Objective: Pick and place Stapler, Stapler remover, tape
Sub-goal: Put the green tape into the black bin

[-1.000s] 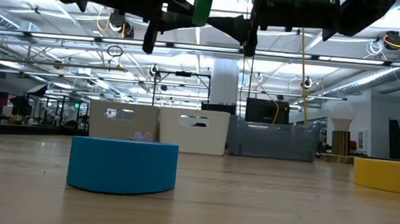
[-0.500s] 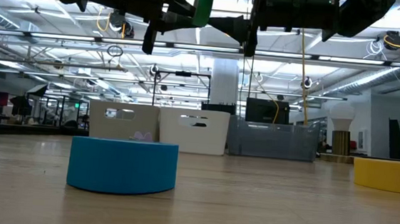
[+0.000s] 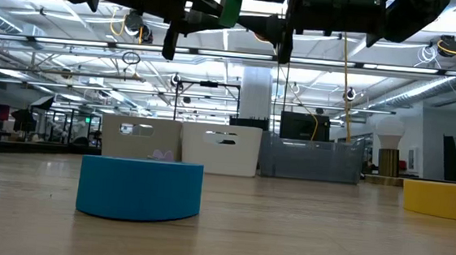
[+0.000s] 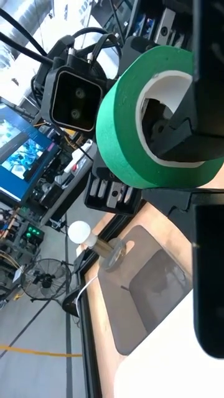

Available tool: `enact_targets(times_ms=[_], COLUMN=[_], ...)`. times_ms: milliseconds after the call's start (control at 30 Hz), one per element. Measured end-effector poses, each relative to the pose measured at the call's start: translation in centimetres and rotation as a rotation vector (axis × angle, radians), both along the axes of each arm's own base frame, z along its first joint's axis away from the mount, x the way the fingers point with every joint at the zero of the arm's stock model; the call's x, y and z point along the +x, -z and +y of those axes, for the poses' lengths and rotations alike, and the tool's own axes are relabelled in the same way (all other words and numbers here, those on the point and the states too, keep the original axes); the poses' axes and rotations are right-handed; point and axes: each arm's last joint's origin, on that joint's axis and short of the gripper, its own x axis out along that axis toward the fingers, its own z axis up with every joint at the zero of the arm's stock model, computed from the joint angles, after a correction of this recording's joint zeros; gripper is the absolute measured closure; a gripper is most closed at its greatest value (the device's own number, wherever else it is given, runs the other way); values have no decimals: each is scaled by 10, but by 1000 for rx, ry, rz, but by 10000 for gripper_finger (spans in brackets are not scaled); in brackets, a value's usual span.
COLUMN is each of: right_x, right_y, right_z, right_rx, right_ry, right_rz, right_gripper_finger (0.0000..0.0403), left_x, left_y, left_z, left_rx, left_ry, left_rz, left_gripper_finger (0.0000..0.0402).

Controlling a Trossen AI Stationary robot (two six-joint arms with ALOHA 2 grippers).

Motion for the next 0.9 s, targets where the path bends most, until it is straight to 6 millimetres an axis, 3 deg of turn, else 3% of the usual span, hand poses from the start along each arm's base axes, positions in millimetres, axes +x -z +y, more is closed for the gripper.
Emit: enact_targets(times_ms=[367, 600, 900], right_x=[6, 6, 7], right_y=[-16, -11, -8], right_z=[2, 3, 4], right_rx=[-77, -79, -73], right_ry=[-58, -69, -104], right_rz=[-50, 10, 37], right_gripper_finger=[281, 309, 341], left_x=[12, 23, 21], left_y=[5, -4, 4], left_z=[0, 1, 3], left_rx=[-24, 28, 29], left_ry=[32, 61, 63], left_rz=[-11, 52, 151], left_gripper_finger=[362, 362, 362])
